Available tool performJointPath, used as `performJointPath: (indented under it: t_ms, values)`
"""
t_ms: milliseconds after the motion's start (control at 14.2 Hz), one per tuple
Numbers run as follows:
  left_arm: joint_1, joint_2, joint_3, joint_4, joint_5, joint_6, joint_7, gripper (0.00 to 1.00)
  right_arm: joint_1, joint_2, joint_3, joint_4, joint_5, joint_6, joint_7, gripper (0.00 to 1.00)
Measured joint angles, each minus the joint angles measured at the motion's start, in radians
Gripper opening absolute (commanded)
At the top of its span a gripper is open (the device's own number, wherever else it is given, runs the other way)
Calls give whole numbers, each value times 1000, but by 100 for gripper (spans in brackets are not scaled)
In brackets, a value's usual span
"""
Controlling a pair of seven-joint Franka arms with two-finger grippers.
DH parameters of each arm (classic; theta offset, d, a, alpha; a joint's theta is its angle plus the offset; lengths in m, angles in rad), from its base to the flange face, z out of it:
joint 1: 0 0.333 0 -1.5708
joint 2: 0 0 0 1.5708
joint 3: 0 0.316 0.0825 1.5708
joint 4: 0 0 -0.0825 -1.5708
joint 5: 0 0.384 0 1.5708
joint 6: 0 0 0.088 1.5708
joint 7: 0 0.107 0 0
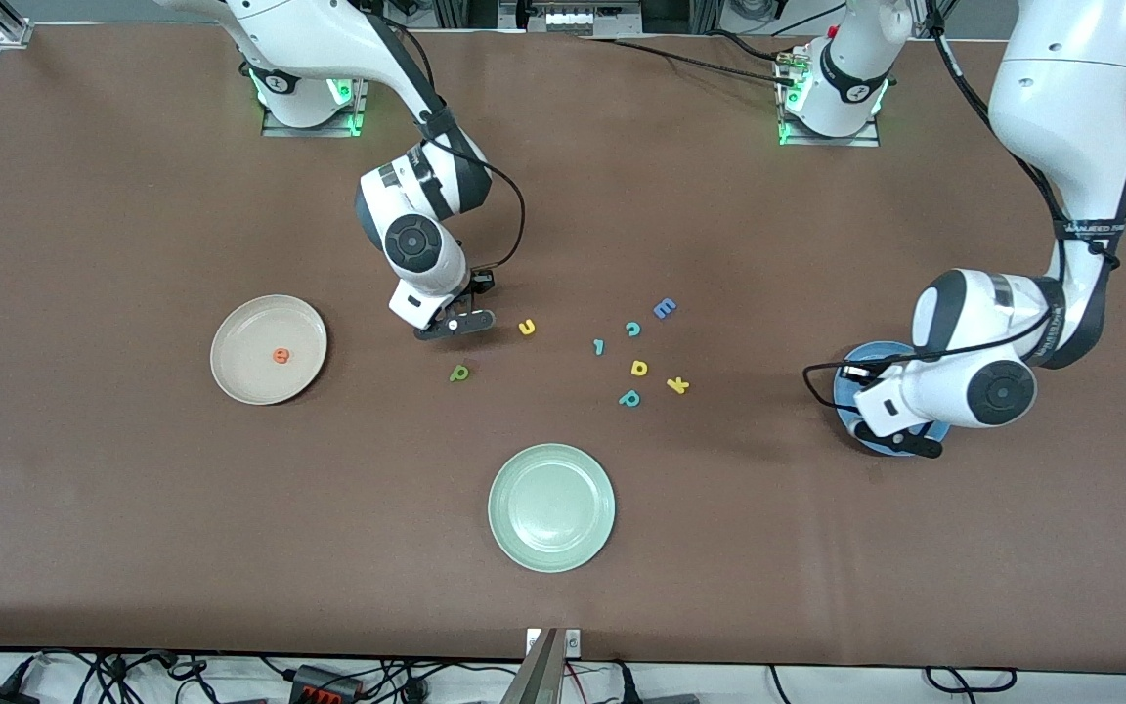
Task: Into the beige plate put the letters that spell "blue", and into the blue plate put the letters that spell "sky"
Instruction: 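Drop the y on the blue plate while the right gripper grasps the l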
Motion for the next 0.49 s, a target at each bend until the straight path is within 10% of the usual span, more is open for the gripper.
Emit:
performJointPath:
  t_ms: [491]
  values:
    - [-16, 7, -42, 3, 0, 2, -122, 100, -2, -67, -70, 15, 0, -24, 1, 0]
